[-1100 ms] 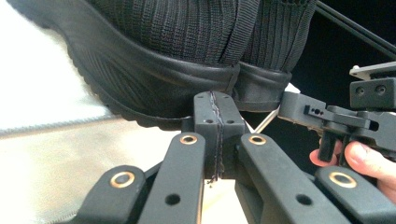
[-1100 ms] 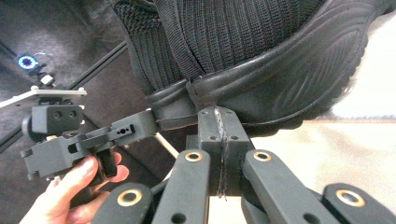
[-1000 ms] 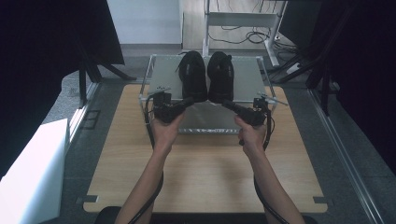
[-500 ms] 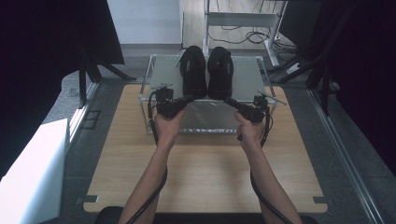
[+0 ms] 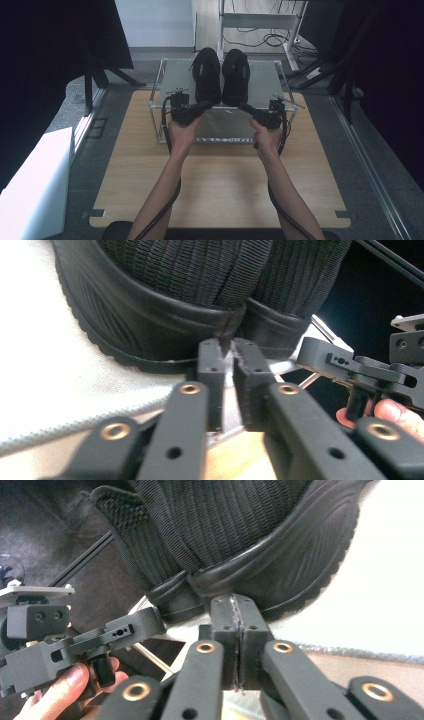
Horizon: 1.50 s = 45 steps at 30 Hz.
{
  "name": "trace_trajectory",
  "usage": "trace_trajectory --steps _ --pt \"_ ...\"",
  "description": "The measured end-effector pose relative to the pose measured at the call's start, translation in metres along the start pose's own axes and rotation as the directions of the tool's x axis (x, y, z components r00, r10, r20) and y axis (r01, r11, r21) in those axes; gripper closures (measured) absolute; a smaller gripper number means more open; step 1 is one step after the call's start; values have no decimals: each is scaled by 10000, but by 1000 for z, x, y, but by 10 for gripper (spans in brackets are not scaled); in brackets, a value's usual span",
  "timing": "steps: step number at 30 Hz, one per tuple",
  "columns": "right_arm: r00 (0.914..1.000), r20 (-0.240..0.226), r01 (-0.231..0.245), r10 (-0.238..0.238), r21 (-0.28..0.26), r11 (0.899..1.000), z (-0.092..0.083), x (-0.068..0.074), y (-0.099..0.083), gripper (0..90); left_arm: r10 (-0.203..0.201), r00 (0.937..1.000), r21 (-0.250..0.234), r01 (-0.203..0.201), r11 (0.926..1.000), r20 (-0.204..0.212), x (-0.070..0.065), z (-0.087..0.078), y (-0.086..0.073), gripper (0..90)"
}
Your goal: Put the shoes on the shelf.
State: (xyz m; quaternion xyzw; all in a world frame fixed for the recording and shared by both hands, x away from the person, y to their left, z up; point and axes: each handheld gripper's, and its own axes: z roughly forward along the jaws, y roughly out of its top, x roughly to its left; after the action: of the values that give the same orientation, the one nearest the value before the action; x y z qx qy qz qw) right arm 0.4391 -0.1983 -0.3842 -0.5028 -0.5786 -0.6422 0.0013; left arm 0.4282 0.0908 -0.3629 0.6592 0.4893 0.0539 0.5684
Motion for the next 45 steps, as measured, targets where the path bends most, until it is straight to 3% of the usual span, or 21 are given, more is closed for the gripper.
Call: trace_trajectory --steps 8,11,14,18,21,26,29,31,35,38,40,42,45 --pt "9968 -141 792 -788 265 9965 -9 5 -5 626 771 9968 97 -773 9970 194 -8 -7 -11 464" --pt "9946 -146 1032 -1028 294 9942 -14 6 -7 562 1068 9941 142 -1070 9942 186 -10 -10 -15 391" --pt "9906 -209 1358 -1352 297 9903 -18 7 -10 504 1057 9942 72 -1058 9944 196 -10 -15 -18 317" --pt "9822 -353 1857 -1845 352 9820 -23 7 -14 442 1377 9905 122 -1377 9904 -52 -11 -21 -23 232" --pt "9722 -322 2333 -2318 576 9707 -26 9 -17 394 1717 9845 233 -1710 9850 -351 -10 -24 -29 185" --pt "9579 -232 2869 -2860 915 9536 -33 10 -23 315 1954 9784 348 -1934 9805 -670 -6 -30 -41 135" --pt "9433 -121 3305 -3317 1271 9352 -36 10 -27 266 2333 9674 543 -2289 9719 -982 -4 -33 -46 92" --pt "9389 -132 3423 -3439 1414 9289 -39 11 -29 238 2573 9598 652 -2513 9657 -1125 -5 -36 -48 60" --pt "9351 -114 3513 -3541 1604 9224 -46 11 -32 200 2765 9559 666 -2709 9603 -987 -8 -43 -53 21" --pt "9260 -51 3728 -3776 1716 9119 -54 11 -33 161 2963 9495 854 -2883 9537 -1035 -11 -49 -57 1" --pt "9222 -90 3817 -3865 1798 9066 -59 12 -34 147 3002 9489 909 -2919 9521 -977 -11 -53 -59 0" --pt "9142 -106 3997 -4052 1895 8968 -66 12 -36 144 2986 9512 851 -2921 9526 -778 -12 -58 -62 0" --pt "9022 -154 4239 -4310 2160 8796 -75 12 -38 133 3226 9445 942 -3162 9440 -623 -14 -67 -67 0"
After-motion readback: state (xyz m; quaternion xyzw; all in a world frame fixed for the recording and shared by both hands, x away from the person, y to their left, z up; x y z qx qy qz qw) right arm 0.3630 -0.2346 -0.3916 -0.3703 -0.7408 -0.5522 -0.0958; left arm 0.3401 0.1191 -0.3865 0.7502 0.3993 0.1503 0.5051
